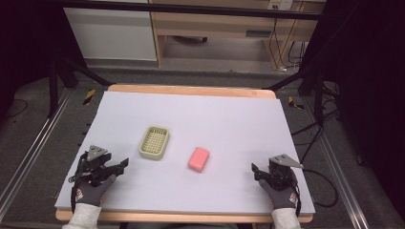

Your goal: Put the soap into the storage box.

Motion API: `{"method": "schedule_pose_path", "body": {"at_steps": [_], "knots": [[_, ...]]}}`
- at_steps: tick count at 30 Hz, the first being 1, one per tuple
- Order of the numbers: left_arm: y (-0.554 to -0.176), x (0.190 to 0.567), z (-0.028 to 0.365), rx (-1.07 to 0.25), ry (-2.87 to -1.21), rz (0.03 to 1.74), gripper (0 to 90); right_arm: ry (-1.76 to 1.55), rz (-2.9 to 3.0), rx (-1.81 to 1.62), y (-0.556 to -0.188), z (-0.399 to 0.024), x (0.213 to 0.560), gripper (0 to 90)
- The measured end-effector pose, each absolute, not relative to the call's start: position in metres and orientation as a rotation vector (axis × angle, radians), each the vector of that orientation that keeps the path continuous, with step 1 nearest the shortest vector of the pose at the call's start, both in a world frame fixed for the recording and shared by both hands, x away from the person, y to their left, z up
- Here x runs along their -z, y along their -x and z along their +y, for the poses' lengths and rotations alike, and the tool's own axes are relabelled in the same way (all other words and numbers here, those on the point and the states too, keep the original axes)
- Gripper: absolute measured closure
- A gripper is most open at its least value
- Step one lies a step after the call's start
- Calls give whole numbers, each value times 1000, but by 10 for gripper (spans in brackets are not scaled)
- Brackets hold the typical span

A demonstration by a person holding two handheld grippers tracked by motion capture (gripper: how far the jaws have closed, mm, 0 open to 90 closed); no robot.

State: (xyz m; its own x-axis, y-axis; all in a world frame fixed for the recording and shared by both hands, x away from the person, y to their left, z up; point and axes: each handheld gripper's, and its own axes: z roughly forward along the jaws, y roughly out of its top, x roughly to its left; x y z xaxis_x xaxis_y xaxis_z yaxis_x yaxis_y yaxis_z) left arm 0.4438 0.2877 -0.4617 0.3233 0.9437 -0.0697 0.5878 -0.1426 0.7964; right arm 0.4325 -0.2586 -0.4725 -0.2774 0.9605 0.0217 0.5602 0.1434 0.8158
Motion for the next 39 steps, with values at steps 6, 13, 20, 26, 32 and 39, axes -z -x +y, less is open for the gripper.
{"method": "schedule_pose_path", "body": {"at_steps": [6,13,20,26,32,39], "knots": [[-442,461,284,-593,-1839,1361,301,-1463,1899,-1005,-432,-260,473,265],[-442,459,277,-576,-1844,1341,302,-1464,1880,-989,-432,-260,473,257],[-440,457,268,-573,-1859,1309,301,-1460,1860,-1000,-431,-261,472,264],[-438,455,261,-567,-1863,1289,301,-1461,1861,-1002,-431,-261,472,268],[-437,453,254,-562,-1875,1269,300,-1461,1863,-1003,-431,-262,472,271],[-437,453,250,-562,-1887,1259,296,-1459,1873,-990,-431,-261,473,271]]}}
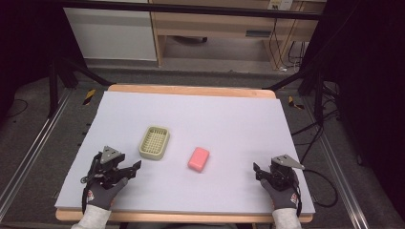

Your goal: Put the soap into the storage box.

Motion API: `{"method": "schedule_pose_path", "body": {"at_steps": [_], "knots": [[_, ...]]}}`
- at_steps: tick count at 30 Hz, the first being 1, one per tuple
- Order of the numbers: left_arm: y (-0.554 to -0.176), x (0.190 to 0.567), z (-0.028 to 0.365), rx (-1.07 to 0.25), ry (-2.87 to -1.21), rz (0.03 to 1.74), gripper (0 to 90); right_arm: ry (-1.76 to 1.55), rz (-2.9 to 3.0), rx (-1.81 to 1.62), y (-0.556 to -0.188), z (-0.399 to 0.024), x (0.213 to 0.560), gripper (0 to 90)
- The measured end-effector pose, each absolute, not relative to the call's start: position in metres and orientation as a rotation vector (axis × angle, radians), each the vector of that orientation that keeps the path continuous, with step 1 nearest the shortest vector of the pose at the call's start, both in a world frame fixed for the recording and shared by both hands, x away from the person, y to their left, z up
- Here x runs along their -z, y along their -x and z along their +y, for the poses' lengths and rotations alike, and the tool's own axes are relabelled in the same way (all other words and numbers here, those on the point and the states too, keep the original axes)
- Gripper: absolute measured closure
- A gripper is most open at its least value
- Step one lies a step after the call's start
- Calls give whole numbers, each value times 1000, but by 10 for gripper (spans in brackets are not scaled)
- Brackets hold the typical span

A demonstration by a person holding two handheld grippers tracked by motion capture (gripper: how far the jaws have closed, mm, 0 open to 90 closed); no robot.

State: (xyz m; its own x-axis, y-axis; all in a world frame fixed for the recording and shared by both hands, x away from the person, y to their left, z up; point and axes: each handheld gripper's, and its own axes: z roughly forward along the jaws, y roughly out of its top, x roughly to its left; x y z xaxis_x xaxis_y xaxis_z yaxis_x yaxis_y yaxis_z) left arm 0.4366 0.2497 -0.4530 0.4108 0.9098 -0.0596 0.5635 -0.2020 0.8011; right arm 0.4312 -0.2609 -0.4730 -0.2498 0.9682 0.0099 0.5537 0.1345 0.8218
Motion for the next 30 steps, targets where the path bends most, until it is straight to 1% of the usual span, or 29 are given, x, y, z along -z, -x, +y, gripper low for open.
{"method": "schedule_pose_path", "body": {"at_steps": [30], "knots": [[-437,447,222,-552,-1966,1147,279,-1439,1864,-984,-431,-260,472,293]]}}
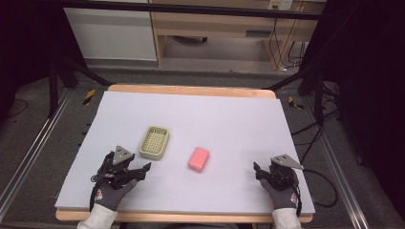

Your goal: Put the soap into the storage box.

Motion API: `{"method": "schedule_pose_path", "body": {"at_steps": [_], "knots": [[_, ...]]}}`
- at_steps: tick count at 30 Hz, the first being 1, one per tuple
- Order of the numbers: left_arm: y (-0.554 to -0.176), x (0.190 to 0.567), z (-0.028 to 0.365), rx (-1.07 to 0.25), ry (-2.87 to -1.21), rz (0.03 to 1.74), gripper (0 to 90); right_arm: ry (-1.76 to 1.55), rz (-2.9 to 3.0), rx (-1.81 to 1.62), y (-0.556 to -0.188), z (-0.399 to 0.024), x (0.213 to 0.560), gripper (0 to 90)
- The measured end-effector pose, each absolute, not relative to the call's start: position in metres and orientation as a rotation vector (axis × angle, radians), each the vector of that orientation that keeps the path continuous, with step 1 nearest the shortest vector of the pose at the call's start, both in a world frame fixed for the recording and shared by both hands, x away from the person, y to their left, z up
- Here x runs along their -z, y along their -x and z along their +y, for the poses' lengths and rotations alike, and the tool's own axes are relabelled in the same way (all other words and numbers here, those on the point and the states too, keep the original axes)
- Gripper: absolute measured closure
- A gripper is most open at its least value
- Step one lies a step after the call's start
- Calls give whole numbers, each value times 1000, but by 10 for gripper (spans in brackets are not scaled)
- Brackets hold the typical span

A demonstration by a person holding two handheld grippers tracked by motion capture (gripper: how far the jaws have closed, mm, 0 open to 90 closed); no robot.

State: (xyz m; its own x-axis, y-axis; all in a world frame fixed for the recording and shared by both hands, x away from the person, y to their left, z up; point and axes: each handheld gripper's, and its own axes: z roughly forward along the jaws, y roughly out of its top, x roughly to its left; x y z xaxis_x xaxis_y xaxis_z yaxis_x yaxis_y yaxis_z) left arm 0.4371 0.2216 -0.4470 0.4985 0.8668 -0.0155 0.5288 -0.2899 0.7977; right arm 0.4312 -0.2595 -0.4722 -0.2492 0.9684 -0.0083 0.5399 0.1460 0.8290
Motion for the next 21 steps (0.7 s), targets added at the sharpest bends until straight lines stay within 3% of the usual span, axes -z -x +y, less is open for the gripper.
{"method": "schedule_pose_path", "body": {"at_steps": [21], "knots": [[-447,432,202,-526,-1972,1099,271,-1439,1865,-988,-431,-260,472,299]]}}
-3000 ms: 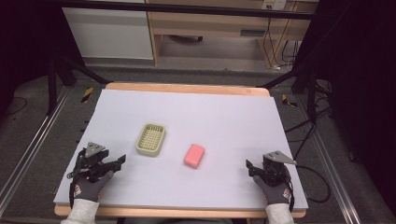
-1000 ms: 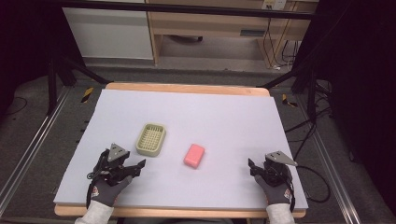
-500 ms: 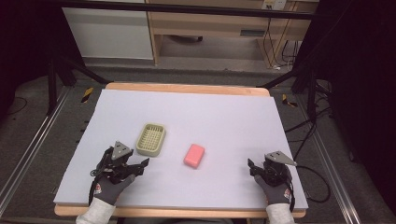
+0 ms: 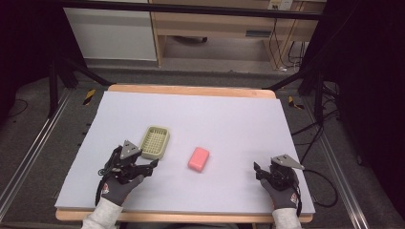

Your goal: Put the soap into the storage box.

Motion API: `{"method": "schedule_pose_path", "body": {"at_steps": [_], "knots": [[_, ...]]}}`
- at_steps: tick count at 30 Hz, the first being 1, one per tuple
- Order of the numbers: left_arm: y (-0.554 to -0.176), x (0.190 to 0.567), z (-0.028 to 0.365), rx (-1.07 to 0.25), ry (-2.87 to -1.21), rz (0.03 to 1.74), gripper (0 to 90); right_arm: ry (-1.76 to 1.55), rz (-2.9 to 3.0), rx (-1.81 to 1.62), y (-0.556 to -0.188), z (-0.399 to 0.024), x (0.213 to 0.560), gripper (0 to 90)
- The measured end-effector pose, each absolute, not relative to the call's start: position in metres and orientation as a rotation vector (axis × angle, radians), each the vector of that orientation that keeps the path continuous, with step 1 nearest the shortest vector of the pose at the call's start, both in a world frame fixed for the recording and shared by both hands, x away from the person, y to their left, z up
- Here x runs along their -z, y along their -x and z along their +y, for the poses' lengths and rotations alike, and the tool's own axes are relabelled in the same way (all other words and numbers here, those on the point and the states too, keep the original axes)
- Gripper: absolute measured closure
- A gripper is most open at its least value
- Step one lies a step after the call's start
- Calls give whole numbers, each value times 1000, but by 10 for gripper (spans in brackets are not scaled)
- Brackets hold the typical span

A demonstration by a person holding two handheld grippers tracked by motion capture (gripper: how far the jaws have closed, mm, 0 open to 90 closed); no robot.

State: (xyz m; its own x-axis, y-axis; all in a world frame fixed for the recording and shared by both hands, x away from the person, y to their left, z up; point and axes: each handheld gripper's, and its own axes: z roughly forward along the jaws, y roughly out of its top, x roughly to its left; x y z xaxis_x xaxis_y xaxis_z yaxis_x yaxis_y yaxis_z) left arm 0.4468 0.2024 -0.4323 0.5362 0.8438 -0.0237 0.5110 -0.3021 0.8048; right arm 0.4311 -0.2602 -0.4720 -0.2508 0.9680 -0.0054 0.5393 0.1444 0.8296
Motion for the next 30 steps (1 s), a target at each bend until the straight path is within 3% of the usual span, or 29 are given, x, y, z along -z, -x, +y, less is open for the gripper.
{"method": "schedule_pose_path", "body": {"at_steps": [30], "knots": [[-459,413,160,-491,-1962,1030,260,-1435,1864,-1001,-430,-259,471,303]]}}
